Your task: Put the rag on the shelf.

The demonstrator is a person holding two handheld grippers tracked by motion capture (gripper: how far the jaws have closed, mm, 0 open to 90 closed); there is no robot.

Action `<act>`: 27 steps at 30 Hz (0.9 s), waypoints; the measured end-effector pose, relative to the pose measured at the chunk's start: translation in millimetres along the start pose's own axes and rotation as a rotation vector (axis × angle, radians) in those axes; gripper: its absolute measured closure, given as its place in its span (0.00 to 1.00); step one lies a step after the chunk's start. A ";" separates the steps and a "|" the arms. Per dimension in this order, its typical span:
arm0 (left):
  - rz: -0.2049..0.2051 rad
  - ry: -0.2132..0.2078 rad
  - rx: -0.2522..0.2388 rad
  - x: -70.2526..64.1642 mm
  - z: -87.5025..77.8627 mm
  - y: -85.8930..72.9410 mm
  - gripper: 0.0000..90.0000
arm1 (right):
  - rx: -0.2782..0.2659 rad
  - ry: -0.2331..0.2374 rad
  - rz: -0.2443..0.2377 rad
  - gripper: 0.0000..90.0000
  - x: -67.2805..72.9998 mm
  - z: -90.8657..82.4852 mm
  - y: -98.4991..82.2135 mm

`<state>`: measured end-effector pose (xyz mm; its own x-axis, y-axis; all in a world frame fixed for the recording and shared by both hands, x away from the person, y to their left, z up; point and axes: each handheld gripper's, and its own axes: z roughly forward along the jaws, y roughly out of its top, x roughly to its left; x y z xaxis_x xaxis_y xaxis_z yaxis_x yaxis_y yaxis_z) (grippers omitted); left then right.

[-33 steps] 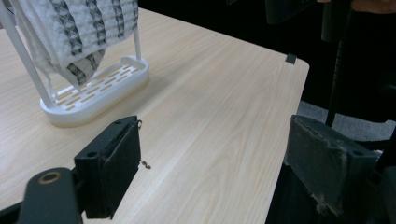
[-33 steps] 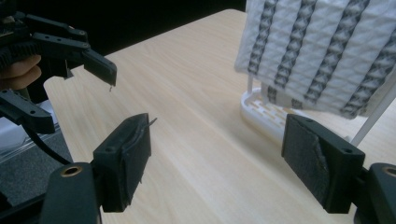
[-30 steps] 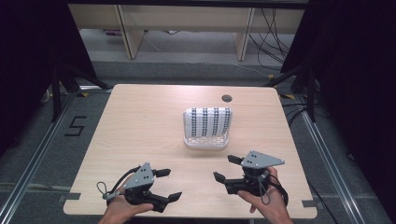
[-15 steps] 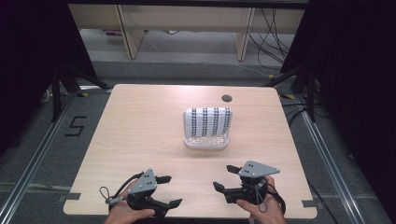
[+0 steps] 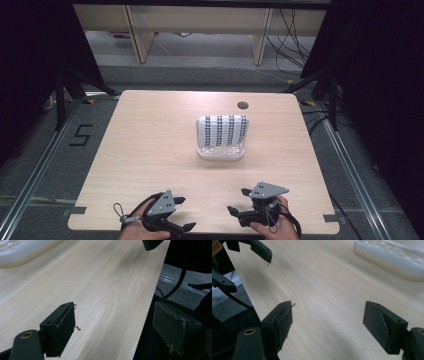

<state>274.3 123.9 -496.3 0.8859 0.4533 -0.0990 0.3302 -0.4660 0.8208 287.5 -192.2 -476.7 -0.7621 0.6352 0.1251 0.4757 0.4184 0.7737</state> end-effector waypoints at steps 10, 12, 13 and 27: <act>-0.023 0.001 0.015 4.1 7.6 -5.7 0.19 | 0.056 0.000 0.004 0.27 -3.2 12.5 -10.1; -0.023 0.000 0.014 3.7 7.3 -5.4 0.19 | 0.058 -0.003 0.001 0.27 -3.5 12.9 -10.4; -0.022 0.000 0.014 3.9 7.2 -5.3 0.19 | 0.059 -0.003 0.001 0.27 -3.6 12.9 -10.4; -0.035 0.007 0.022 5.4 6.8 -5.8 0.19 | 0.062 0.007 -0.007 0.27 -4.2 14.5 -11.1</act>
<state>279.4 123.9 -505.4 0.8714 0.4747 -0.1238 0.3683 -0.4664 0.8043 291.8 -190.2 -494.8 -0.7683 0.6278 0.1248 0.4968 0.4620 0.7347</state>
